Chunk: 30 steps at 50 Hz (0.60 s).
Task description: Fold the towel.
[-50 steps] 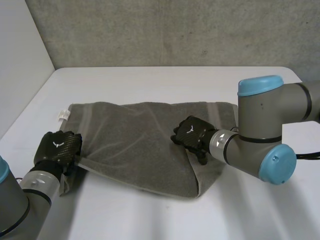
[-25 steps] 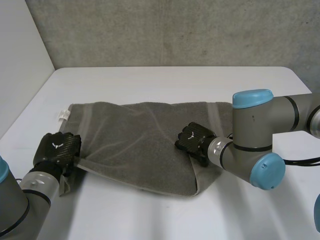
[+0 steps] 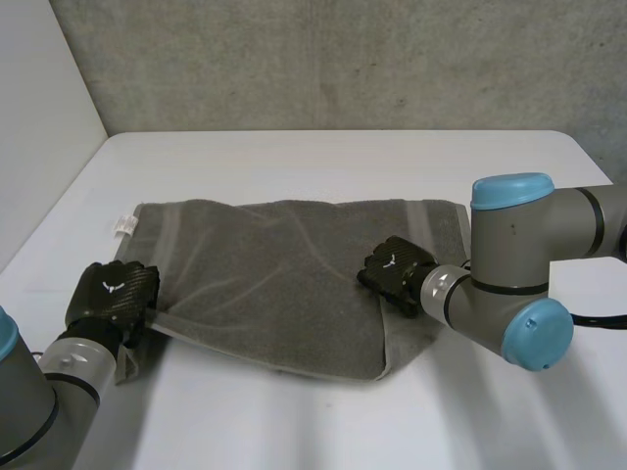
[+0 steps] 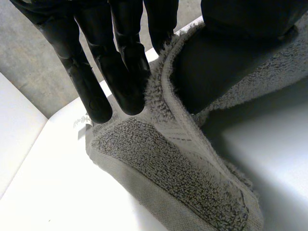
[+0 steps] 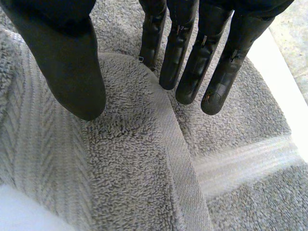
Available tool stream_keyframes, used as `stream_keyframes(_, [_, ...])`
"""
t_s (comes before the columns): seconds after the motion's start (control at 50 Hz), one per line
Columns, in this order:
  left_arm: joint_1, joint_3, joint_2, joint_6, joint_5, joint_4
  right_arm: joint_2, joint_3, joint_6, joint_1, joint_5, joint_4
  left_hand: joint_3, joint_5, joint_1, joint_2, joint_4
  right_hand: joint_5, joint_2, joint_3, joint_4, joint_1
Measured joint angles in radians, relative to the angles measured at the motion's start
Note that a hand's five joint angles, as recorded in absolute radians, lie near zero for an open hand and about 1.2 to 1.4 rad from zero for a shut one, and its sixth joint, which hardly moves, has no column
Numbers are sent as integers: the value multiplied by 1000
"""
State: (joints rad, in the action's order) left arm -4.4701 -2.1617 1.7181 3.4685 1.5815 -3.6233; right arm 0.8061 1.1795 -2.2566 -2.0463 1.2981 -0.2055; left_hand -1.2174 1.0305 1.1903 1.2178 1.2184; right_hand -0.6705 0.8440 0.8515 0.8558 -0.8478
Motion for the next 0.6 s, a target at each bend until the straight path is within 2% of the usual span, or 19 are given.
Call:
stream_keyframes(0.32, [0,-2,0,0,0,0,47,89,-6,60,-2,57,0,0,0,0,0,-14,19,11,9,-10])
stream_keyframes(0.6, [0,-3,1,0,0,-1,93,167,-8,124,-11,63,0,0,0,0,0,-269,260,255,259,-236])
